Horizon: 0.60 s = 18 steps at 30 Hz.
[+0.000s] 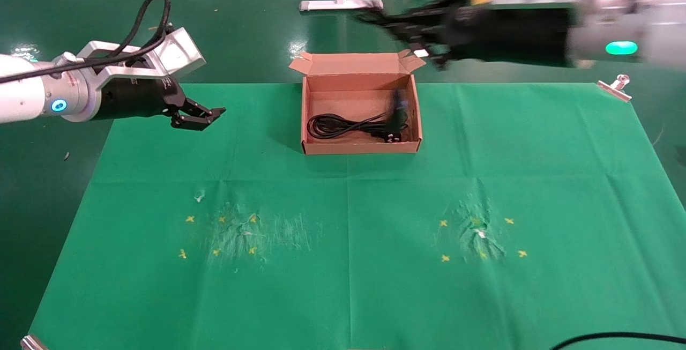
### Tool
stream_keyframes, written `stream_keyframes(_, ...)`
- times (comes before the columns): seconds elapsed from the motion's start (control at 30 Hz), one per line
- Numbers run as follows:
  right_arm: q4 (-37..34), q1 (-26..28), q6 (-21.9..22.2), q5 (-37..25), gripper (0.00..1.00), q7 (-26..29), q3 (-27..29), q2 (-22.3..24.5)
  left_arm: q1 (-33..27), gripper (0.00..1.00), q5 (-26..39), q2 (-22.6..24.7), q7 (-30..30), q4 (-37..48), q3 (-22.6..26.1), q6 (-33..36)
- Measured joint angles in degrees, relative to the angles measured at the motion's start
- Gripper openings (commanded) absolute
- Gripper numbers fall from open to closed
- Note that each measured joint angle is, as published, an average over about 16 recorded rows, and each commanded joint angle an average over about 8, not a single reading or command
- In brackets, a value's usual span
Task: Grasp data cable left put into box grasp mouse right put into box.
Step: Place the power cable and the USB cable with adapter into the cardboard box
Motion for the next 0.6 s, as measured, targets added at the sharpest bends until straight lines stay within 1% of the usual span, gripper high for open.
stream_keyframes(0.17, -4.7, 1.1, 0.7, -1.7, 0.00, -2.1, -2.2, -5.5, 0.7, 1.00, 4.2, -1.1, -6.1, -4.8, 0.5, -0.1)
stream_keyframes(0.33, -9.4, 1.4, 1.8, -4.0, 0.00, -3.9, -3.9, -8.4, 1.2, 1.00, 6.8, -1.6, -9.7, -7.5, 0.8, 0.1)
stream_keyframes(0.37, -10.3, 1.4, 2.0, -4.4, 0.02, -4.2, -4.2, -8.7, 1.2, 1.00, 7.2, -1.7, -10.2, -7.9, 0.8, 0.1)
stream_keyframes(0.4, -11.2, 1.4, 2.3, -4.9, 0.06, -4.6, -4.5, -8.9, 1.3, 1.00, 7.5, -1.8, -10.7, -8.3, 0.9, 0.1)
stream_keyframes(0.6, -15.3, 1.2, 3.3, -7.0, 0.81, -6.2, -5.6, -9.1, 1.5, 1.00, 8.8, -2.1, -12.2, -9.6, 0.9, 0.3)
